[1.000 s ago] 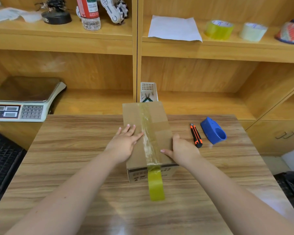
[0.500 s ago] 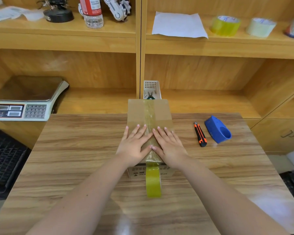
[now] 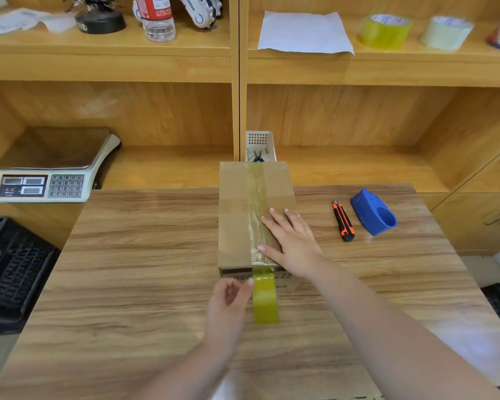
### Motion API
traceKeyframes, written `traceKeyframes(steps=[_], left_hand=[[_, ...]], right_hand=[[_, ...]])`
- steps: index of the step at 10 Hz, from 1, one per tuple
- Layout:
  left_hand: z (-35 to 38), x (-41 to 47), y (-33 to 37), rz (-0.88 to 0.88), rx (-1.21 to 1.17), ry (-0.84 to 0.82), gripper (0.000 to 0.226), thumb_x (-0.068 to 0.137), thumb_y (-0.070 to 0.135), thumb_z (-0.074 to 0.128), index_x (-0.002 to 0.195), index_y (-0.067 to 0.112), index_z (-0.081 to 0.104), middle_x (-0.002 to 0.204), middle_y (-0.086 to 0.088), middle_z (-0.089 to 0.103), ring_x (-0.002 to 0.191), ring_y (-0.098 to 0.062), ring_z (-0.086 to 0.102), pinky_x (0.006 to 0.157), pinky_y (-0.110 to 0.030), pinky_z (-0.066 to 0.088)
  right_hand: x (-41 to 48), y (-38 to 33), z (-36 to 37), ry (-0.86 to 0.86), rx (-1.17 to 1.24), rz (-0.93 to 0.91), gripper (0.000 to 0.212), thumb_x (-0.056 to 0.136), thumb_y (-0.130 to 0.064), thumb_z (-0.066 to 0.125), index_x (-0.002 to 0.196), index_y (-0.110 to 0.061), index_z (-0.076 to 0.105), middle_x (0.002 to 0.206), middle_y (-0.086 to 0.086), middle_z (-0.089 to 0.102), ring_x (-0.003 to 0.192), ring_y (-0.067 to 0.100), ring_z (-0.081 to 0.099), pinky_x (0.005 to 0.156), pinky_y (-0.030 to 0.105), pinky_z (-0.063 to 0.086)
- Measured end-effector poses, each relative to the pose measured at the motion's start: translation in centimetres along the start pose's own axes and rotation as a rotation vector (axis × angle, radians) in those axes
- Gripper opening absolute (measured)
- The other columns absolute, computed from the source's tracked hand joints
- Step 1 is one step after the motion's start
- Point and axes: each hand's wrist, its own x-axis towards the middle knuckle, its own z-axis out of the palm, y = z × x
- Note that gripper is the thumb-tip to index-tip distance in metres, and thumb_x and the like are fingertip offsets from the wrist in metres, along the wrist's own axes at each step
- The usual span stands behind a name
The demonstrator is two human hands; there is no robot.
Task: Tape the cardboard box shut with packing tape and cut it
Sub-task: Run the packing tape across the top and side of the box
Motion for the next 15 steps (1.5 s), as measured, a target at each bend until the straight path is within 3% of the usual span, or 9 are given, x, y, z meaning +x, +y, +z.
traceKeyframes(steps=[1,2,3,5,8,12,13,14,15], left_hand=[[1.5,1.2,-0.6,-0.247,0.030,-0.185,0.047,0.071,0.054,0.071,0.088,0.010,0.069,0.083,-0.004,0.071,0.081,-0.022,0.066,0.084,-0.038,0.053],[2.2,2.0,-0.2,-0.333,-0.010,-0.283,0.037,0.077,0.046,0.068,0.093,0.013,0.072,0.091,-0.006,0.076,0.086,-0.024,0.068,0.090,-0.041,0.052],[2.9,2.2,0.5,-0.443,-0.136,-0.434,0.038,0.082,0.038,0.061,0.109,0.011,0.067,0.094,-0.016,0.077,0.087,-0.029,0.072,0.085,-0.042,0.056],[2.6,1.8,0.9,-0.443,-0.200,-0.512,0.032,0.097,0.030,0.046,0.111,0.006,0.061,0.080,-0.016,0.076,0.068,-0.028,0.073,0.061,-0.027,0.055],[2.3,2.0,0.2,-0.545,-0.194,-0.548,0.032,0.094,0.037,0.055,0.106,0.007,0.060,0.069,-0.009,0.073,0.060,-0.023,0.070,0.063,-0.030,0.053],[3.3,1.9,-1.8,-0.344,-0.128,-0.385,0.040,0.094,0.038,0.052,0.085,0.002,0.065,0.064,-0.014,0.070,0.058,-0.027,0.066,0.065,-0.032,0.054],[3.4,1.9,-2.2,-0.322,-0.151,-0.385,0.037,0.095,0.034,0.052,0.088,0.000,0.064,0.065,-0.016,0.072,0.056,-0.027,0.068,0.065,-0.033,0.054],[3.4,2.0,-2.5,-0.344,-0.172,-0.390,0.034,0.094,0.029,0.054,0.101,-0.004,0.061,0.071,-0.019,0.074,0.058,-0.028,0.070,0.068,-0.034,0.054],[3.3,2.1,-2.8,-0.387,-0.209,-0.373,0.037,0.092,0.023,0.058,0.111,-0.009,0.058,0.084,-0.030,0.073,0.061,-0.030,0.070,0.068,-0.035,0.055]], right_hand=[[-0.1,0.1,0.2,0.009,-0.015,-0.004,0.069,0.090,-0.064,0.029,0.149,-0.034,0.011,0.161,-0.007,0.000,0.146,0.020,-0.008,0.117,0.039,-0.008],[0.0,0.0,0.3,0.015,-0.023,-0.004,0.069,0.090,-0.064,0.029,0.149,-0.034,0.010,0.161,-0.007,0.001,0.146,0.021,-0.007,0.118,0.039,-0.008],[0.0,0.2,0.4,0.013,-0.040,-0.019,0.063,0.091,-0.063,0.026,0.147,-0.043,0.006,0.161,-0.004,0.001,0.146,0.023,-0.007,0.118,0.041,-0.007],[-0.1,0.0,0.4,0.010,-0.105,-0.040,0.054,0.093,-0.062,0.021,0.144,-0.050,0.010,0.161,0.000,-0.001,0.146,0.027,-0.007,0.117,0.043,-0.008],[-0.1,0.0,0.4,0.007,-0.094,-0.035,0.052,0.093,-0.061,0.022,0.144,-0.051,0.012,0.161,-0.002,0.000,0.146,0.025,-0.009,0.117,0.042,-0.010],[-0.1,0.1,0.2,-0.007,-0.010,-0.042,0.053,0.093,-0.059,0.028,0.144,-0.049,0.015,0.161,-0.005,0.001,0.146,0.023,-0.009,0.117,0.041,-0.010],[-0.5,1.6,-0.3,0.158,0.406,-0.009,0.047,0.093,-0.044,0.047,0.139,-0.041,0.037,0.155,-0.007,0.027,0.143,0.017,0.010,0.115,0.041,0.005],[-0.7,4.8,0.3,0.341,0.616,0.141,0.036,0.093,-0.034,0.053,0.129,-0.031,0.052,0.142,-0.004,0.047,0.136,0.018,0.028,0.114,0.041,0.022],[-0.8,11.2,2.4,0.291,0.622,0.419,0.029,0.091,-0.021,0.056,0.120,-0.023,0.057,0.129,0.002,0.057,0.127,0.023,0.044,0.104,0.037,0.039]])
